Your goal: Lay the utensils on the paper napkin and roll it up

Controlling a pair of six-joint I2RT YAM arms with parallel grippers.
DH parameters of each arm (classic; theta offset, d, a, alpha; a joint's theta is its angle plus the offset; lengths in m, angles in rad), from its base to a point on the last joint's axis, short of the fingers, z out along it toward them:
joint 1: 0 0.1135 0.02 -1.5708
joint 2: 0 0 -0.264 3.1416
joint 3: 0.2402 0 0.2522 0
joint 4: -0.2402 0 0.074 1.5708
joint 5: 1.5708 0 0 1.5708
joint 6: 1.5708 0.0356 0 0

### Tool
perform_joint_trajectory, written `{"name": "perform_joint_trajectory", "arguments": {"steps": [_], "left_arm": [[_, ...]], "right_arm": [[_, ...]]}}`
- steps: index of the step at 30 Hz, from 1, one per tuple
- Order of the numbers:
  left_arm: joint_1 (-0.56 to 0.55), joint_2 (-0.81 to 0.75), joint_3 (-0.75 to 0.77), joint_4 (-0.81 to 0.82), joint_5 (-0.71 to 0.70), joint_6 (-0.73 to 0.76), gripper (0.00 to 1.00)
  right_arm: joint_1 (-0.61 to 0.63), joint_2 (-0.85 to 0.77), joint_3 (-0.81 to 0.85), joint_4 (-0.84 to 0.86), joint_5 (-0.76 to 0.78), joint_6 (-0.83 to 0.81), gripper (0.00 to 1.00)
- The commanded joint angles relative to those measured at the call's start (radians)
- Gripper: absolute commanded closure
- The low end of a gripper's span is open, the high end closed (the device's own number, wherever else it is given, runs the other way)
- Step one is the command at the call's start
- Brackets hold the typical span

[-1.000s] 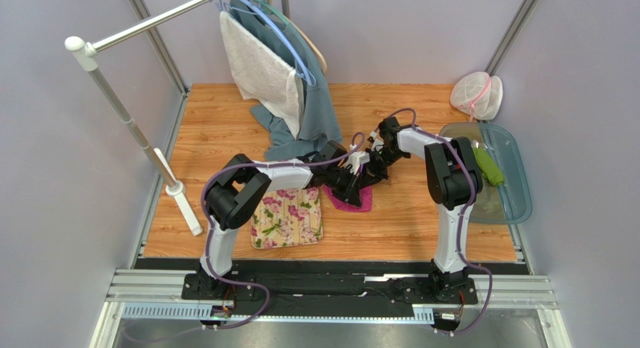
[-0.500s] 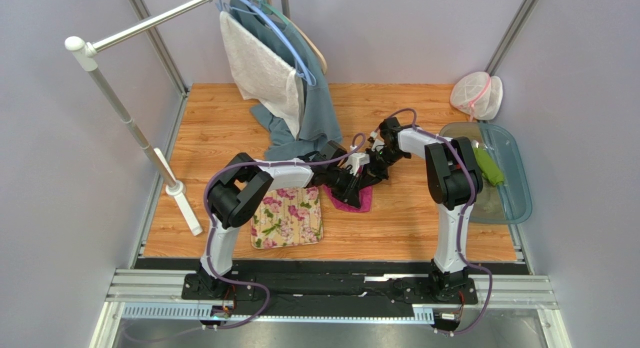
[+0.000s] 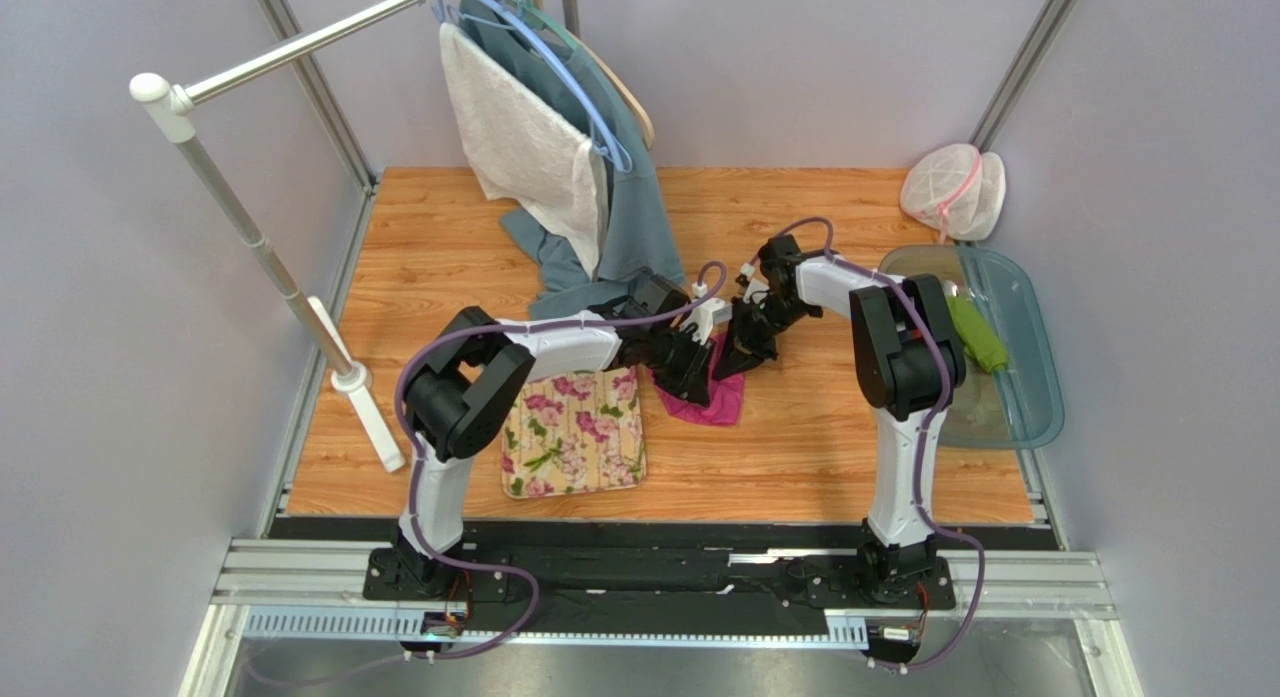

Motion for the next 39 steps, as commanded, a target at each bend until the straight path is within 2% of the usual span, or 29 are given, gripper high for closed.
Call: {"name": "perform_joint_trajectory", "arguments": {"steps": [1, 4, 7, 8, 10, 11, 16, 23, 31, 39], "left_arm": [[-0.001, 0.076, 0.078, -0.080, -0.051, 0.046, 0.78], [0.010, 0.085, 0.091, -0.120, -0.078, 0.062, 0.80], [0.037, 0.015, 0.025, -0.045, -0.012, 0.033, 0.73], [0.065, -0.007, -0.018, -0.020, 0.013, -0.010, 0.65], [0.096, -0.070, -0.046, 0.020, 0.057, -0.058, 0.56], [0.123, -0.088, -0.065, 0.025, 0.068, -0.088, 0.47], [0.153, -0.177, -0.055, -0.044, 0.013, -0.067, 0.32], [0.160, -0.136, 0.057, -0.192, -0.182, 0.006, 0.30], [0.160, -0.012, 0.171, -0.279, -0.171, 0.068, 0.28], [0.150, 0.054, 0.172, -0.313, -0.104, 0.062, 0.33]], "right_arm": [[-0.008, 0.028, -0.019, 0.015, 0.107, -0.032, 0.95], [-0.007, 0.029, -0.018, 0.017, 0.104, -0.034, 0.95], [-0.007, 0.034, -0.019, 0.021, 0.106, -0.035, 0.96], [-0.007, 0.036, -0.021, 0.021, 0.106, -0.037, 0.96], [-0.007, 0.036, -0.024, 0.023, 0.104, -0.046, 0.97], [-0.008, 0.036, -0.024, 0.023, 0.107, -0.051, 0.97], [-0.008, 0.034, -0.030, 0.034, 0.113, -0.074, 0.98], [-0.007, 0.034, -0.041, 0.037, 0.121, -0.091, 0.98], [-0.007, 0.028, -0.059, 0.037, 0.130, -0.108, 0.99], [-0.008, 0.022, -0.062, 0.031, 0.140, -0.111, 0.99]]}}
